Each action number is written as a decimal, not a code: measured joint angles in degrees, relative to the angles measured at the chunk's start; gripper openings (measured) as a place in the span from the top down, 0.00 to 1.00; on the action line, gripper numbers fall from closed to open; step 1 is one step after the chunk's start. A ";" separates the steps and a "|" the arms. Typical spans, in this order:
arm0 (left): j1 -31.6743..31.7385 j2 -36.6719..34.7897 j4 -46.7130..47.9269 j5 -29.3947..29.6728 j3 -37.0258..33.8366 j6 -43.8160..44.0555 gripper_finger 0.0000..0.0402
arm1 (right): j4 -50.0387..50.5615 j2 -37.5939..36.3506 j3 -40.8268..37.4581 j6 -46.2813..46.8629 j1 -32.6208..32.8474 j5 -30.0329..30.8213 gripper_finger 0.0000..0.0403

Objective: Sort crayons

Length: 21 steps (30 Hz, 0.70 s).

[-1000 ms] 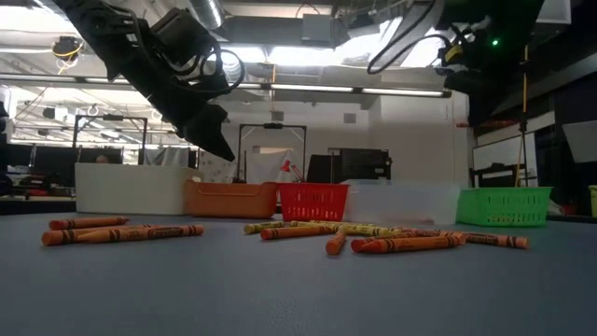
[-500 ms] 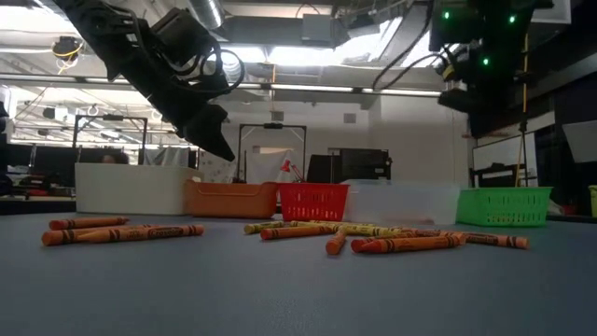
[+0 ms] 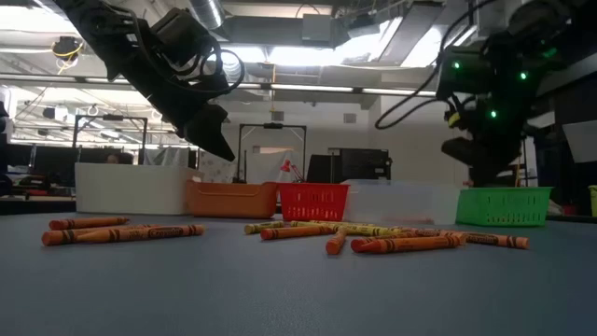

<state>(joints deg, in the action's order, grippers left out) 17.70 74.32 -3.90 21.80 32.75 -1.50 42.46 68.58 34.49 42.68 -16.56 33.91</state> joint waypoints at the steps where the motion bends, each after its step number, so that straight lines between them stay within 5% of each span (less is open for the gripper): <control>1: 0.00 0.00 0.00 0.00 0.00 0.02 0.71 | -1.94 0.00 -1.13 0.02 0.00 -0.03 0.96; 21: 0.00 0.00 0.00 0.00 0.00 0.00 0.71 | -12.90 0.00 -7.56 0.06 0.00 -0.04 0.96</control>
<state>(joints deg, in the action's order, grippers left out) 17.69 74.32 -3.90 21.80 32.75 -1.50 29.56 68.58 26.94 42.73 -16.56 33.87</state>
